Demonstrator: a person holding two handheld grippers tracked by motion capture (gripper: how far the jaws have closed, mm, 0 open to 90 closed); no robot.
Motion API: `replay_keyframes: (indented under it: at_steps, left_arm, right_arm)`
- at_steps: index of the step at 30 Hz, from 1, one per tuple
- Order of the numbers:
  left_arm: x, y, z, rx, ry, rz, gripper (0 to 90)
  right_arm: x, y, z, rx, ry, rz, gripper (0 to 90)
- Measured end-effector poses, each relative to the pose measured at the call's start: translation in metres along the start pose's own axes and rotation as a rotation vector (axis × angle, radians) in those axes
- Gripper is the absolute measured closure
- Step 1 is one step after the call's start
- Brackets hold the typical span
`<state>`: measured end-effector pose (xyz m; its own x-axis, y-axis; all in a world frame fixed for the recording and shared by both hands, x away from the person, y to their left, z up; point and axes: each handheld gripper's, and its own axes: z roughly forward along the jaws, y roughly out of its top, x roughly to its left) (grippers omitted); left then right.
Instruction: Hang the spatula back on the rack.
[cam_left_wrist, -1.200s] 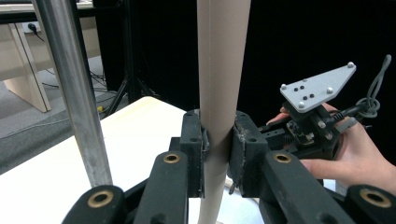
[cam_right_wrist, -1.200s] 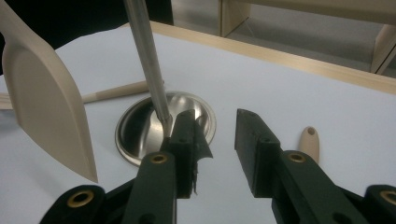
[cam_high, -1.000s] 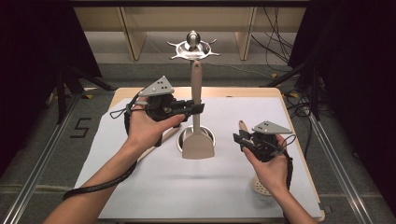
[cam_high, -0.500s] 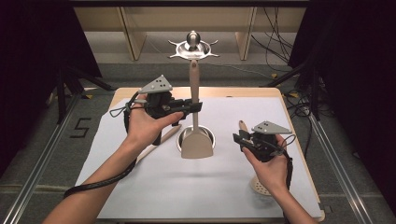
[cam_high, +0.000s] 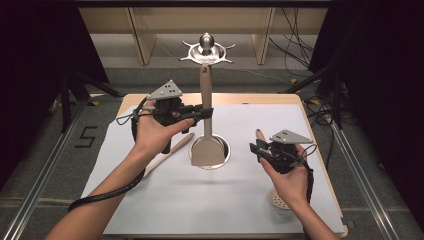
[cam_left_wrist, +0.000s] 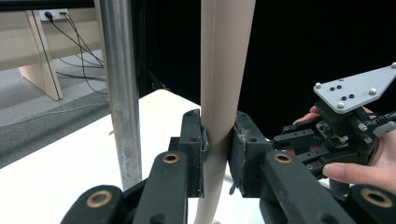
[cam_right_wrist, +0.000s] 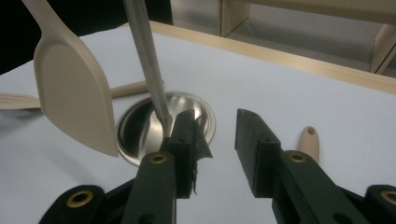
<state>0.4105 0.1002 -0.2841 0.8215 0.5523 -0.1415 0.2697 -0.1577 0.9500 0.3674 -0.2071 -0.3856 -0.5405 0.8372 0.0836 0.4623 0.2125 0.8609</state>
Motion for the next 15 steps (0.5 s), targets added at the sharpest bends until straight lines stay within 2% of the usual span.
replay_keyframes:
  at_steps: [2, 4, 8, 9, 11, 12, 13, 15]
  left_arm:
    - [0.000, -0.001, -0.001, -0.008, 0.002, 0.004, 74.8]
    - [0.001, -0.001, -0.003, -0.021, 0.003, 0.014, 72.3]
    - [0.001, -0.005, -0.006, -0.031, 0.012, 0.042, 62.4]
    - [0.001, -0.008, -0.007, -0.049, 0.007, 0.056, 58.4]
    - [0.001, -0.012, -0.009, -0.059, 0.017, 0.071, 52.3]
    - [0.002, -0.014, -0.010, -0.059, 0.027, 0.083, 49.7]
    - [0.002, -0.017, -0.012, -0.059, 0.035, 0.098, 47.1]
    - [0.003, -0.022, -0.016, -0.062, 0.044, 0.097, 44.7]
  right_arm:
    - [-0.001, 0.000, 0.001, -0.013, -0.008, -0.016, 68.9]
    - [0.001, 0.000, 0.001, -0.001, 0.007, 0.017, 68.6]
    - [0.002, 0.000, 0.002, -0.013, 0.010, 0.021, 68.2]
    - [0.002, -0.001, 0.002, -0.014, 0.010, 0.021, 68.1]
    - [0.000, 0.000, 0.000, -0.005, -0.002, 0.007, 68.0]
    - [-0.001, 0.000, 0.001, -0.007, 0.005, -0.007, 67.9]
    - [-0.003, 0.000, 0.001, -0.015, -0.012, -0.031, 67.9]
    - [-0.001, 0.000, 0.000, -0.009, -0.007, 0.000, 67.9]
